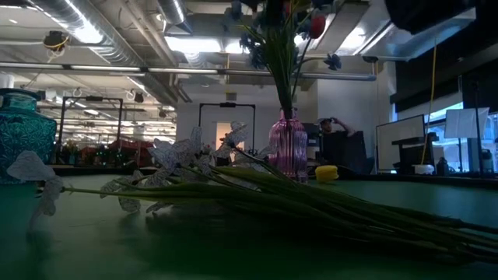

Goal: Sort flowers into vase by color
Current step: Put the top white flowers into the blue vase, then move the blue vase to the bottom of the table

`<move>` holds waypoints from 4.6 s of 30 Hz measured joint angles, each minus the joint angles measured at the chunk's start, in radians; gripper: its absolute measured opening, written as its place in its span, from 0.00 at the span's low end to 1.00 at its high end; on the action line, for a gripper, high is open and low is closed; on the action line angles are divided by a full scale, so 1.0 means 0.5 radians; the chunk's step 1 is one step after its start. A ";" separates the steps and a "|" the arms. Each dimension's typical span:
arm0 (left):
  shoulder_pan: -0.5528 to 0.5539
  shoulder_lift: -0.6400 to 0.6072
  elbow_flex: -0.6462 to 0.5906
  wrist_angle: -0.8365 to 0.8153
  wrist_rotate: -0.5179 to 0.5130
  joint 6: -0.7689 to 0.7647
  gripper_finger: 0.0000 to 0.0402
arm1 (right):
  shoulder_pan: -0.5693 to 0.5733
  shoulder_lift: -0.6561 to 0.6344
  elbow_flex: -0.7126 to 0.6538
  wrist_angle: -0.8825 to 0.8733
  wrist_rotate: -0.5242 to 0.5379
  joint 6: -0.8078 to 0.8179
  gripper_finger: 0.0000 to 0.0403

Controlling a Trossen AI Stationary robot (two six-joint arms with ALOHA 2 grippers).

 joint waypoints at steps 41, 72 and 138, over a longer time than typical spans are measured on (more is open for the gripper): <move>-0.127 -1.278 -0.246 -1.368 0.211 -0.783 0.03 | 0.046 0.000 0.000 -0.016 0.539 0.089 0.61; -0.127 -1.277 -0.517 -0.922 0.428 -0.989 0.03 | 0.048 0.000 0.002 -0.007 0.519 0.088 0.61; 0.266 0.889 -0.153 -1.550 1.664 -3.177 0.69 | 0.229 -0.259 0.002 -2.281 -0.286 0.343 0.61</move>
